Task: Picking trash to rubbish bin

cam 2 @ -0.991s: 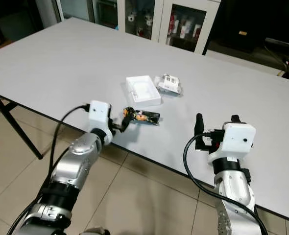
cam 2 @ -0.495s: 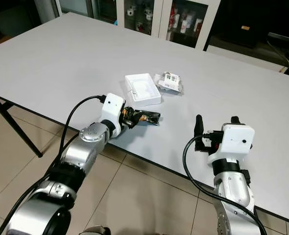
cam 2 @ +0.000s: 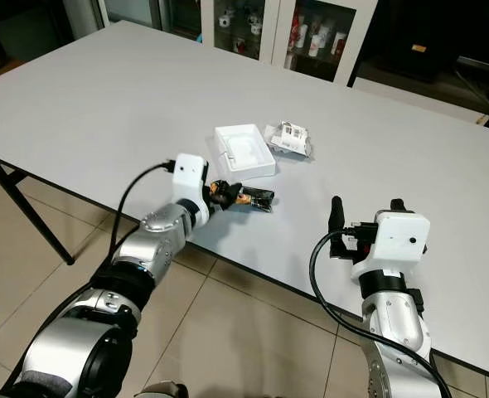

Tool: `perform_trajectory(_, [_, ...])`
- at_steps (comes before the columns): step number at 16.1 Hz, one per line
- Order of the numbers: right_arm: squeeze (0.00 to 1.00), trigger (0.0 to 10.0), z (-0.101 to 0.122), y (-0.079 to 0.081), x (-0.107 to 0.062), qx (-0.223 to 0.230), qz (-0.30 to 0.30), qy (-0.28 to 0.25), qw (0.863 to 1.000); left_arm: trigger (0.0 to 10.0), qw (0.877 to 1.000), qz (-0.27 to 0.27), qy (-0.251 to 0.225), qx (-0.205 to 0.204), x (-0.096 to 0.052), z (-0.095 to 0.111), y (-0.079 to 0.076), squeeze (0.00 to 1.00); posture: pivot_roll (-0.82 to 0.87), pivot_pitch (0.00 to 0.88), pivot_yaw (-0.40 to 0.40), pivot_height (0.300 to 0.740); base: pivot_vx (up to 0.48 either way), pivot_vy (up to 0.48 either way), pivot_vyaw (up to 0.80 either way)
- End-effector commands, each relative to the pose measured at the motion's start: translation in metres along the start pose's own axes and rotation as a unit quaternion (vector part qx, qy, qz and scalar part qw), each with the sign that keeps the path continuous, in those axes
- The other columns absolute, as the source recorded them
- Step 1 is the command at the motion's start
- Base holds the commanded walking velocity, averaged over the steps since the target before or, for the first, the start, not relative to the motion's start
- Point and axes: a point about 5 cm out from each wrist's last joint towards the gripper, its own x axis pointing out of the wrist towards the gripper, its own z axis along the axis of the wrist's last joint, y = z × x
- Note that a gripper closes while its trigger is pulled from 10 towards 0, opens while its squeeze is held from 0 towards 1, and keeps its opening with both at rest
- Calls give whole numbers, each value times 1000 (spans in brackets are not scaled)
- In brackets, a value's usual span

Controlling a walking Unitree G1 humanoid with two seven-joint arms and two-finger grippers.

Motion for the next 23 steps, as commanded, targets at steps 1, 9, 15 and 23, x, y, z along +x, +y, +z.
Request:
perform_trajectory(1, [0, 10000, 3, -3, 0, -5, -6, -4, 1000, 10000, 1000, -20, 16, 14, 4, 0, -8, 0, 120, 76, -84, 740, 0, 0, 0])
perform_trajectory(9, [0, 10000, 1, -1, -1, 0, -12, -2, 1000, 0, 990, -93, 72, 84, 5, -14, -16, 0, 119, 74, -64, 740, 0, 0, 0])
perform_trajectory(15, [0, 10000, 0, -2, -1, -1, -15, -1, 1000, 0, 987, -101, 83, 89, 4, -20, -13, 0, 118, 76, -63, 740, 0, 0, 0])
perform_trajectory(23, [0, 10000, 0, -1, 0, -1, -16, -2, 1000, 0, 988, -104, 78, 86, 3, -20, -12, 0, 118, 76, -61, 740, 0, 0, 0])
